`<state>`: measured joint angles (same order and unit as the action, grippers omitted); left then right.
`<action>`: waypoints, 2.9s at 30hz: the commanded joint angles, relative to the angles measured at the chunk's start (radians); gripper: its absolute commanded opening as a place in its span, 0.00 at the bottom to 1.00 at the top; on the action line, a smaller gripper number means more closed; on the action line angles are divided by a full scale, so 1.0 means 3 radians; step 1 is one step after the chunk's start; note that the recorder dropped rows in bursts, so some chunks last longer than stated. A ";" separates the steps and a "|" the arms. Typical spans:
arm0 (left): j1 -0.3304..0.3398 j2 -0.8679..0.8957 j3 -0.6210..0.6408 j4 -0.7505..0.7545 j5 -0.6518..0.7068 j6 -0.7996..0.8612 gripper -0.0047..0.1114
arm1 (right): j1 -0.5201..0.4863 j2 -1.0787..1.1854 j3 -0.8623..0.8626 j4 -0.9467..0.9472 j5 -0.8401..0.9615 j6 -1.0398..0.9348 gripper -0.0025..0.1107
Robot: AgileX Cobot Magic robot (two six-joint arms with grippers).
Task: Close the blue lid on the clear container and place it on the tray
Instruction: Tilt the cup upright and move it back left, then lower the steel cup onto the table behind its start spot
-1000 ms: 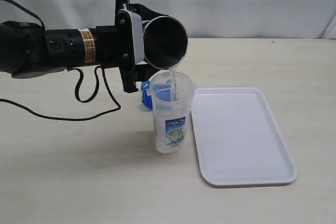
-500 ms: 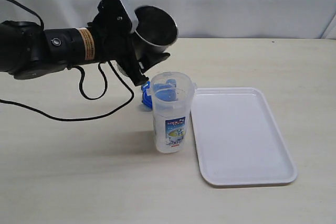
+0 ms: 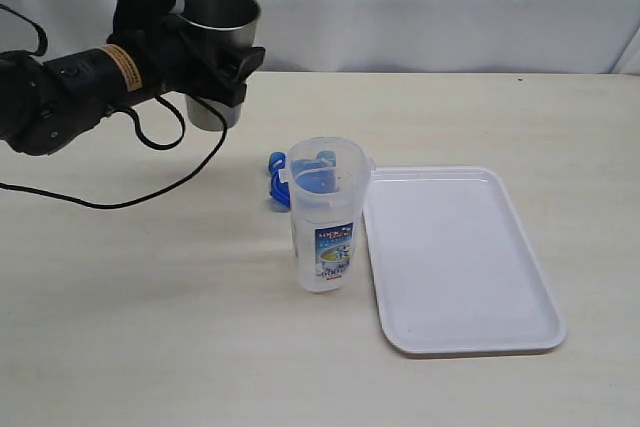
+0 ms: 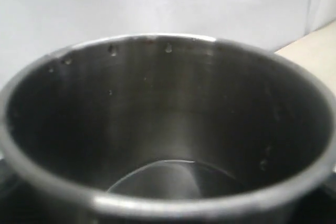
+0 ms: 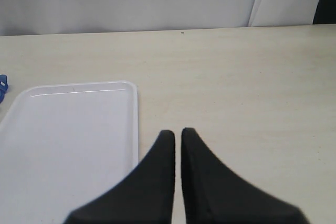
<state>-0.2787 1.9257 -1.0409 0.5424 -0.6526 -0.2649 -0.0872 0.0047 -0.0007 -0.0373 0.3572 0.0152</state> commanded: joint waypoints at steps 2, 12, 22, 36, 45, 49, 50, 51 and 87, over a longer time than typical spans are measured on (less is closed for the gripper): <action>0.0320 0.0229 -0.0293 -0.0103 -0.0242 -0.0234 0.04 | -0.0009 -0.0016 0.0002 -0.0002 -0.0042 -0.0001 0.06; 0.0513 0.0946 -0.1105 -0.0069 -0.0338 -0.0440 0.04 | -0.0009 -0.0016 0.0002 -0.0002 -0.0042 -0.0001 0.06; 0.0506 0.1643 -0.1979 -0.0076 -0.0353 -0.0674 0.04 | -0.0009 -0.0016 0.0002 -0.0002 -0.0042 -0.0001 0.06; 0.0492 0.2140 -0.2425 0.0171 -0.0112 -0.0865 0.04 | -0.0009 -0.0016 0.0002 -0.0002 -0.0042 -0.0001 0.06; 0.0498 0.2149 -0.2425 0.0311 -0.0083 -0.0839 0.06 | -0.0009 -0.0016 0.0002 -0.0002 -0.0042 -0.0001 0.06; 0.0498 0.2149 -0.2425 0.0454 0.0144 -0.0852 0.24 | -0.0009 -0.0016 0.0002 -0.0002 -0.0042 -0.0001 0.06; 0.0498 0.2149 -0.2425 0.0446 0.0185 -0.0852 0.31 | -0.0009 -0.0016 0.0002 -0.0002 -0.0042 -0.0001 0.06; 0.0498 0.2149 -0.2425 0.0446 0.0227 -0.0852 0.39 | -0.0009 -0.0016 0.0002 -0.0002 -0.0042 -0.0001 0.06; 0.0477 0.2049 -0.2425 0.1221 0.0318 -0.1936 0.90 | -0.0009 -0.0016 0.0002 -0.0002 -0.0042 -0.0001 0.06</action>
<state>-0.1391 2.5618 -1.7687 0.8935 -0.5609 -0.7928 -0.0872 0.0047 -0.0007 -0.0373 0.3572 0.0152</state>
